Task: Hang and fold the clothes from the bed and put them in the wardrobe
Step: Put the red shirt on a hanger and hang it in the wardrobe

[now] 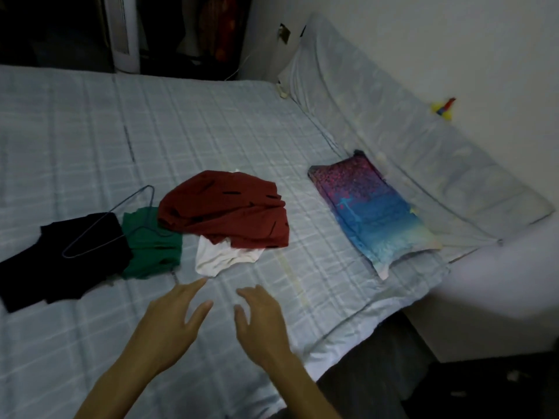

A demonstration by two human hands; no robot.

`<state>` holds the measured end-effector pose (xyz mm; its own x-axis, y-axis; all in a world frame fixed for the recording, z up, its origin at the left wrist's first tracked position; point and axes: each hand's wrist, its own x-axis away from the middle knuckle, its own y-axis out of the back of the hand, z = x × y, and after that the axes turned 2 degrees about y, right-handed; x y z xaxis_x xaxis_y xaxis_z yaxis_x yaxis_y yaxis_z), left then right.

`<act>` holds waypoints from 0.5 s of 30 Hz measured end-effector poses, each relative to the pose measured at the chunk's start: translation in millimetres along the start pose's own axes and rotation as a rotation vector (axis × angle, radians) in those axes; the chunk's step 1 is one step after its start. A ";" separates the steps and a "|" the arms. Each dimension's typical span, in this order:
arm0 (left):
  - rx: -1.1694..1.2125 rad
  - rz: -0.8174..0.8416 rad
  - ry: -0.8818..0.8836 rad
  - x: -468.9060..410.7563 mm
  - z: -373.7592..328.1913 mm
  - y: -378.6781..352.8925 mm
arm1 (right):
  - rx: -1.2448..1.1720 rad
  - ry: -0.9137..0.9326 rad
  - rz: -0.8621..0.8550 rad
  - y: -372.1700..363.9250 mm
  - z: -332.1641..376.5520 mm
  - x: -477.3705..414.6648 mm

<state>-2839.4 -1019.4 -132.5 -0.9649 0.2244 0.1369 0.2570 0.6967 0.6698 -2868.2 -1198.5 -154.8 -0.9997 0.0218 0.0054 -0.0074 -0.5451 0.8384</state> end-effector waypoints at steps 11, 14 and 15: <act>0.002 -0.029 0.179 -164.9 -0.8 -64.8 | -0.066 0.183 0.122 -41.0 -107.9 -209.7; -0.036 0.003 0.259 -192.8 21.7 -77.1 | 0.018 0.185 0.178 -75.3 -118.6 -264.1; -0.032 0.018 0.292 -199.2 30.3 -80.7 | 0.061 0.198 0.221 -89.5 -120.0 -279.5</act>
<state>-2666.3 -1099.7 -236.0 -0.9364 0.0281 0.3499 0.2771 0.6712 0.6875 -2590.6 -1256.4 -296.8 -0.9617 -0.2587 0.0904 0.2063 -0.4666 0.8601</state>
